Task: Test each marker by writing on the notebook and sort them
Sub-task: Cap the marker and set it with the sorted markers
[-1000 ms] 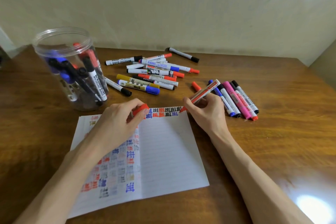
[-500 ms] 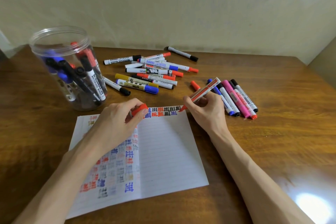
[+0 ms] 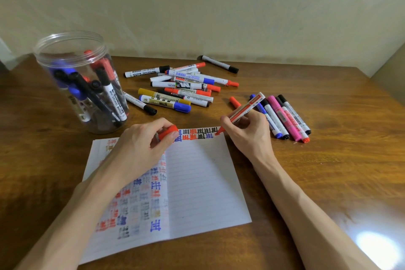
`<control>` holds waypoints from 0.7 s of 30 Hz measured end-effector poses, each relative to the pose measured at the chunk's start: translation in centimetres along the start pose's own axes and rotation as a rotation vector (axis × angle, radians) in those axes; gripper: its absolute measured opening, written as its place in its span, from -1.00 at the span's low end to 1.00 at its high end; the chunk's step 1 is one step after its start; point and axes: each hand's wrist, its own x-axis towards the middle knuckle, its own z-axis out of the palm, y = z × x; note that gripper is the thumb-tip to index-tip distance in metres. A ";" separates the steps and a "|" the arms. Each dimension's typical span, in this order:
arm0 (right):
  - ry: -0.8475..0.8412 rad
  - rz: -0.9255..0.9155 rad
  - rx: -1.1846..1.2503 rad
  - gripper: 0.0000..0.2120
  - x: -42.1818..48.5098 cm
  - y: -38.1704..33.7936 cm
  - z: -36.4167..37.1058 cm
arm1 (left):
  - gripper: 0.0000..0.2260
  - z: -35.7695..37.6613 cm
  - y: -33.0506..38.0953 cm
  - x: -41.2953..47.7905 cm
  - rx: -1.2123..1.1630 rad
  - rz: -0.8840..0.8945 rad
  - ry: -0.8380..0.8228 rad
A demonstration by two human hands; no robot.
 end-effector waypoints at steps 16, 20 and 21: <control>0.054 0.021 -0.001 -0.84 0.2 0.7 0.1 | -0.74 0.0 -0.1 -0.1 -0.014 0.006 0.007; 0.039 0.017 0.023 -0.82 0.2 0.4 0.1 | -0.75 0.0 0.0 0.0 -0.016 -0.004 0.010; 0.032 0.018 0.024 -0.82 0.2 0.3 0.1 | -0.76 -0.1 0.1 -0.1 -0.018 -0.006 0.010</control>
